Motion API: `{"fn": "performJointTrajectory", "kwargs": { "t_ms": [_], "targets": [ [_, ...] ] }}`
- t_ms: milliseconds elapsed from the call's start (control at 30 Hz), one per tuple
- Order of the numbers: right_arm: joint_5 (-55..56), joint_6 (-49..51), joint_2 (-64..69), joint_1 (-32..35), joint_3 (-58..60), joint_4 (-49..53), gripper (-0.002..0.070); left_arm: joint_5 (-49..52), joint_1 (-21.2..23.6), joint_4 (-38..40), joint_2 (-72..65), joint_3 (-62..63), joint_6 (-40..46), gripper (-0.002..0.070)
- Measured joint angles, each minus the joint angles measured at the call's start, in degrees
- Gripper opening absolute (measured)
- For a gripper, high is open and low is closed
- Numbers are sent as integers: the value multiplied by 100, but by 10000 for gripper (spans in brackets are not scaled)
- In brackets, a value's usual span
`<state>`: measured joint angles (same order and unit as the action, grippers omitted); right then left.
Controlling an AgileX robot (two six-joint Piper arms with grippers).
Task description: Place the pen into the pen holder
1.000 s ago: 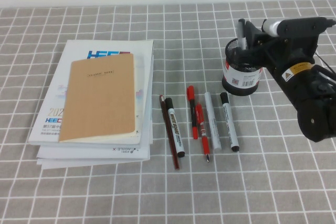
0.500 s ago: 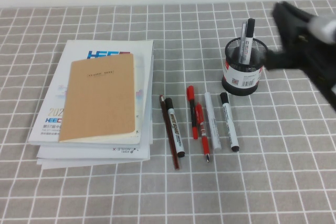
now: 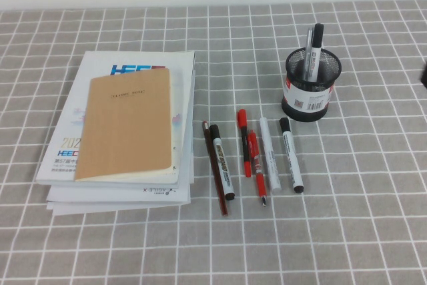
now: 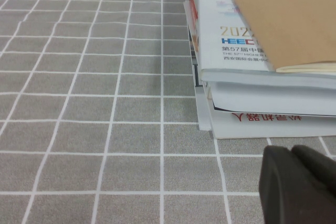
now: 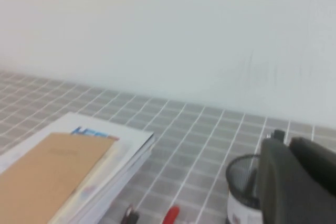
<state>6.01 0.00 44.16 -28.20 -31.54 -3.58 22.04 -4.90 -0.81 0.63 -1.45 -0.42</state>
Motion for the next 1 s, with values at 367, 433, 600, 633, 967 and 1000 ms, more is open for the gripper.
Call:
{"fn": "performJointTrajectory", "kwargs": {
  "t_ms": [367, 433, 600, 633, 967, 1000],
  "targets": [
    [-1649, -62, -1015, 0, 28, 199, -12, 0, 0, 0, 0, 0, 0, -5],
    [-1718, -170, -1106, 0, 41, 358, -12, 0, 0, 0, 0, 0, 0, -5],
    [-1846, -284, -1403, 0, 41, 705, -12, 0, 0, 0, 0, 0, 0, -5],
    [-1906, -293, -1485, 0, 41, 776, -12, 0, 0, 0, 0, 0, 0, -5],
    [-3019, -308, -2716, 326, 273, 1004, -12, 0, 0, 0, 0, 0, 0, -5],
    [-3019, -308, -2863, 449, 371, 1004, -12, 0, 0, 0, 0, 0, 0, -5]
  ]
}}
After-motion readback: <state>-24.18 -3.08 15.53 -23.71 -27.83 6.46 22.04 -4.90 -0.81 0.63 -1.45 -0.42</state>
